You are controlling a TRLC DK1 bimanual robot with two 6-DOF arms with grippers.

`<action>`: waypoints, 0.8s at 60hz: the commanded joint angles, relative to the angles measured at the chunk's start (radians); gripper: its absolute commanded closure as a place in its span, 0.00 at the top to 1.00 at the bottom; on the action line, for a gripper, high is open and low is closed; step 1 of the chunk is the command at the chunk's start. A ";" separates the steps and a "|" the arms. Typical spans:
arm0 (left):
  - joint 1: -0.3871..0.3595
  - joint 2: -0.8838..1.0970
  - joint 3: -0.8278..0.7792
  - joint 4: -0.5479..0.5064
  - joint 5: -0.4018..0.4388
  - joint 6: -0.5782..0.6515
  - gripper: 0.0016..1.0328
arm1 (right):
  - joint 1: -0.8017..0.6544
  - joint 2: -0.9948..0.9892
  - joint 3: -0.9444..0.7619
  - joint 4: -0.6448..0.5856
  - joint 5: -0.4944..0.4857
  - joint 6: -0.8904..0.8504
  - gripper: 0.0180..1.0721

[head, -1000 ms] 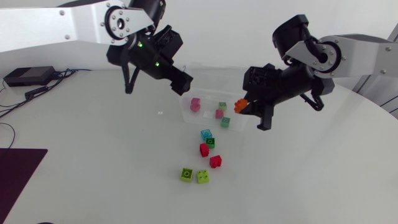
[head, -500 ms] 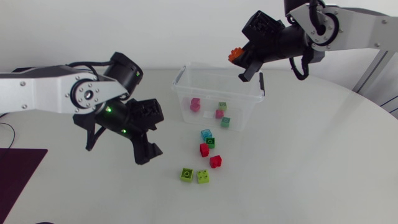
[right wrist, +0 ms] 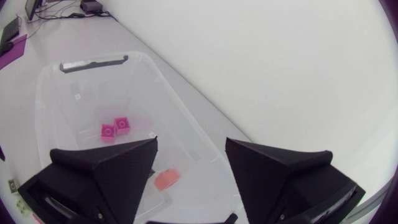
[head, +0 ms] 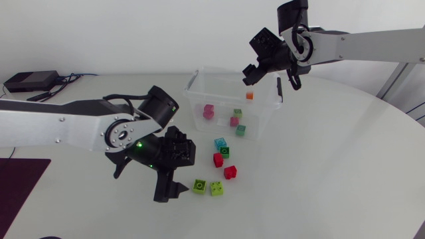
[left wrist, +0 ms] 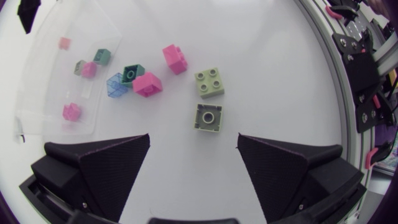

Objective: Pick up the duplo bricks and place them in the container

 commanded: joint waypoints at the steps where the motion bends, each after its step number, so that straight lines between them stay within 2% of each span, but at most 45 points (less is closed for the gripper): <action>1: -0.008 0.058 0.027 -0.003 0.014 0.055 0.95 | 0.003 -0.051 -0.017 0.024 0.008 0.038 0.94; 20: -0.046 0.234 0.163 -0.081 0.028 0.082 0.93 | 0.065 -0.356 -0.339 0.040 0.008 0.038 0.94; 26: -0.052 0.285 0.213 -0.143 0.026 0.083 0.86 | 0.091 -0.436 -0.456 0.030 0.008 0.038 0.94; 34: -0.056 0.310 0.246 -0.193 0.028 0.092 0.69 | 0.146 -0.519 -0.585 0.024 0.003 0.027 0.94; 42: -0.062 0.327 0.257 -0.198 0.029 0.088 0.40 | 0.212 -0.614 -0.726 -0.007 -0.061 -0.025 0.93; 46: -0.068 0.333 0.259 -0.204 0.032 0.088 0.18 | 0.235 -0.637 -0.760 -0.039 -0.092 -0.046 0.93; 48: -0.069 0.336 0.259 -0.207 0.032 0.083 0.18 | 0.247 -0.647 -0.770 -0.076 -0.121 -0.060 0.93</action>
